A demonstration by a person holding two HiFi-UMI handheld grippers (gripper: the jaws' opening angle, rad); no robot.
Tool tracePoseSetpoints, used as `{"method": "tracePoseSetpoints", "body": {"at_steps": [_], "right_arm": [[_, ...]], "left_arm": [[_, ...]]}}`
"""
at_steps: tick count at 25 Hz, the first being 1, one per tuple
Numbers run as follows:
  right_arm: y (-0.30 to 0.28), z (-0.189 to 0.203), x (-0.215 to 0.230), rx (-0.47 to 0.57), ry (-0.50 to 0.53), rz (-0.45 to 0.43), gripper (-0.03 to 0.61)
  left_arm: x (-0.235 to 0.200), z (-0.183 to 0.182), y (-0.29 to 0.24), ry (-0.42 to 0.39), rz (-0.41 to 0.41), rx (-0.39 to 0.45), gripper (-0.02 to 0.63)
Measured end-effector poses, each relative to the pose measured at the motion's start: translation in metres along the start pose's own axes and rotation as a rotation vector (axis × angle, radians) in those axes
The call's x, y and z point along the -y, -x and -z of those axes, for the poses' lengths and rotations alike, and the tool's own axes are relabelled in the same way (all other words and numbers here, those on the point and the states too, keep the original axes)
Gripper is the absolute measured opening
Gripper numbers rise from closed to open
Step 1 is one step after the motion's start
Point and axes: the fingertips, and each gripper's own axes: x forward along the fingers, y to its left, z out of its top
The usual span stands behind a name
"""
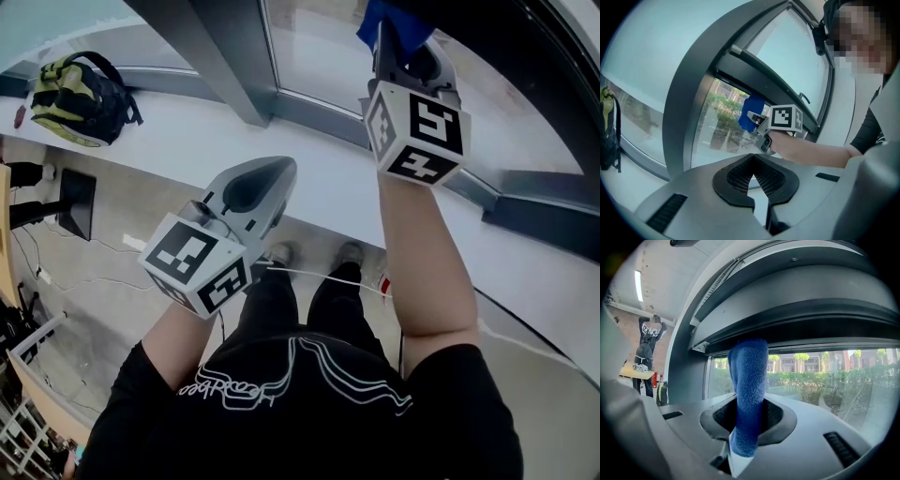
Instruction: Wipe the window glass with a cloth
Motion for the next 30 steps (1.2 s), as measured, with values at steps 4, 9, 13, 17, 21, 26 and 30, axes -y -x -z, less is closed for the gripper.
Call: {"method": "tracePoseSetpoints", "body": {"at_steps": [4,9,13,17,21,26,30], "right_arm": [[0.017,0.006,0.029,0.002,0.032,0.021,0.078],[0.037,0.012,0.066,0.001,0.01,0.031,0.08],[0.05,0.017,0.089,-0.002,-0.004,0.032,0.08],[0.061,0.021,0.111,-0.001,-0.011,0.032,0.08],[0.077,0.024,0.137,0.013,0.0,0.032,0.08],[0.094,0.036,0.166,0.017,-0.012,0.035,0.078],[0.11,0.044,0.196,0.026,-0.013,0.04,0.08]], "left_arm": [[0.022,0.004,-0.022,-0.008,0.024,-0.018,0.006],[0.052,0.01,-0.05,-0.019,0.059,-0.04,0.006],[0.071,0.013,-0.068,-0.023,0.072,-0.053,0.006],[0.087,0.014,-0.086,-0.034,0.087,-0.062,0.006],[0.102,0.017,-0.102,-0.041,0.086,-0.071,0.006],[0.119,0.023,-0.125,-0.054,0.078,-0.067,0.006],[0.136,0.026,-0.145,-0.059,0.067,-0.053,0.006]]}}
